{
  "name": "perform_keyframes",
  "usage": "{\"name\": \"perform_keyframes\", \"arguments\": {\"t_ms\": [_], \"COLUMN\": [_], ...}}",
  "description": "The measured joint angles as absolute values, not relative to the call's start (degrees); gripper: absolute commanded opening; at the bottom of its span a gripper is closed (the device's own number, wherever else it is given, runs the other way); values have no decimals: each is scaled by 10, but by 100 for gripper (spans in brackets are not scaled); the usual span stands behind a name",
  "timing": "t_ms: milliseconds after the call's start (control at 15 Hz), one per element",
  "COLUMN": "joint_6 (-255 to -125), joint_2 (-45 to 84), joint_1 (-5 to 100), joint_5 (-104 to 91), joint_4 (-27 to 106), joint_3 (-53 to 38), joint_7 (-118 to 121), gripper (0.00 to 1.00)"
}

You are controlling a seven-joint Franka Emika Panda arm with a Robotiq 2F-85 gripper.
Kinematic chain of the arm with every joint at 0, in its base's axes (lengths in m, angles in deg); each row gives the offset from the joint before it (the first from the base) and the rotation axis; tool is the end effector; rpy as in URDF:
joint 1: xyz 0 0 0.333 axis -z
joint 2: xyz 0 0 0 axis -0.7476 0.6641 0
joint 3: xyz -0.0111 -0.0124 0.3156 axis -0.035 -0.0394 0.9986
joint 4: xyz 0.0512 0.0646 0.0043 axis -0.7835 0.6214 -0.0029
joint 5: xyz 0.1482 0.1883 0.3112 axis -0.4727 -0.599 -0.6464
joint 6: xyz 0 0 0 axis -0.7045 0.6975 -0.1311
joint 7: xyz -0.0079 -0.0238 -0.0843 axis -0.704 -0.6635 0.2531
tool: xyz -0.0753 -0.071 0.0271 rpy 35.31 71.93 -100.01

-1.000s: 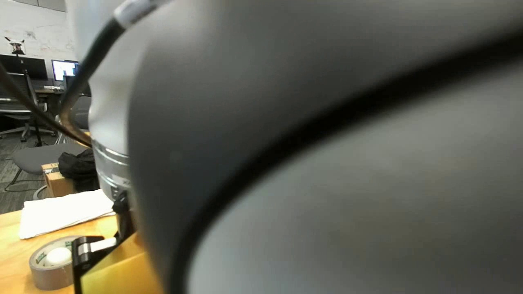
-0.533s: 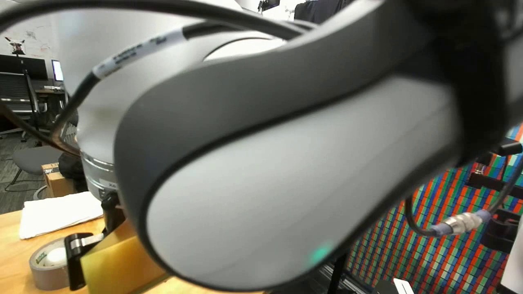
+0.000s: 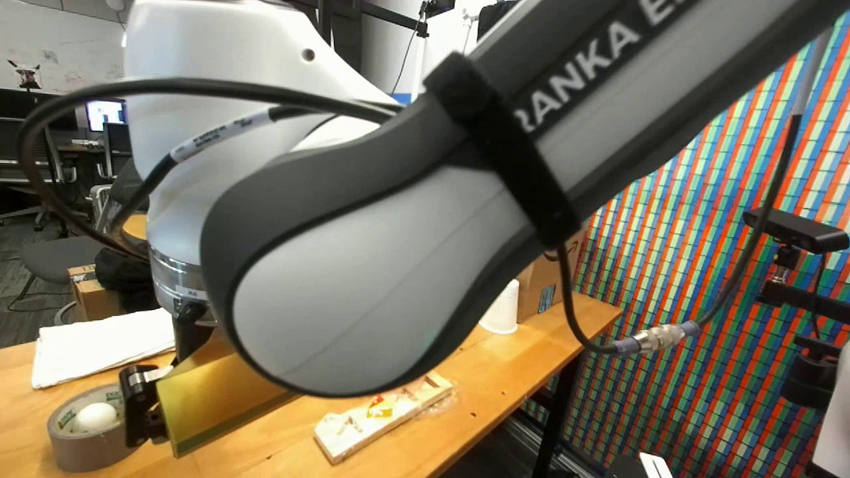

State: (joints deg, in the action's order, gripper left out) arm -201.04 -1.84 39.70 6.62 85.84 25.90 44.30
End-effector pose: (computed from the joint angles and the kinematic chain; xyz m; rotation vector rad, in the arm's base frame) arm 0.3913 0.3080 0.3566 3.0705 0.0892 0.4502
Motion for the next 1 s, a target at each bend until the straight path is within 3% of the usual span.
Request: {"name": "perform_keyframes", "arguments": {"t_ms": [667, 1000], "joint_6": [-2018, -1938], "joint_2": [40, 28], "joint_1": [381, 382], "joint_5": [70, 73], "joint_4": [844, 849], "joint_3": [150, 114], "joint_7": [351, 361], "gripper": [100, 100]}}
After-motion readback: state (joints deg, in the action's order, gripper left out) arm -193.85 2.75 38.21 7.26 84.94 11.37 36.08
